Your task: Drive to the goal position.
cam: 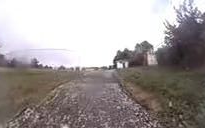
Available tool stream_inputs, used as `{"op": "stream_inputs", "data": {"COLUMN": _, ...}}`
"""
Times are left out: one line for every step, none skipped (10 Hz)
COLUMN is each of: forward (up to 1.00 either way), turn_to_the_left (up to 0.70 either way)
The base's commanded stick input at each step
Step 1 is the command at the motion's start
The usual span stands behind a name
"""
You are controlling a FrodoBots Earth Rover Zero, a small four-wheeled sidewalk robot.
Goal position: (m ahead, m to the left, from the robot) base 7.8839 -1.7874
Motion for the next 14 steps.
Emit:
{"op": "stream_inputs", "data": {"forward": 1.00, "turn_to_the_left": -0.23}}
{"op": "stream_inputs", "data": {"forward": 1.00, "turn_to_the_left": -0.06}}
{"op": "stream_inputs", "data": {"forward": 1.00, "turn_to_the_left": 0.00}}
{"op": "stream_inputs", "data": {"forward": 1.00, "turn_to_the_left": 0.00}}
{"op": "stream_inputs", "data": {"forward": 1.00, "turn_to_the_left": 0.00}}
{"op": "stream_inputs", "data": {"forward": 1.00, "turn_to_the_left": 0.00}}
{"op": "stream_inputs", "data": {"forward": 1.00, "turn_to_the_left": 0.00}}
{"op": "stream_inputs", "data": {"forward": 1.00, "turn_to_the_left": 0.00}}
{"op": "stream_inputs", "data": {"forward": 1.00, "turn_to_the_left": 0.00}}
{"op": "stream_inputs", "data": {"forward": 1.00, "turn_to_the_left": 0.00}}
{"op": "stream_inputs", "data": {"forward": 1.00, "turn_to_the_left": 0.00}}
{"op": "stream_inputs", "data": {"forward": 1.00, "turn_to_the_left": 0.00}}
{"op": "stream_inputs", "data": {"forward": 1.00, "turn_to_the_left": 0.00}}
{"op": "stream_inputs", "data": {"forward": 1.00, "turn_to_the_left": 0.00}}
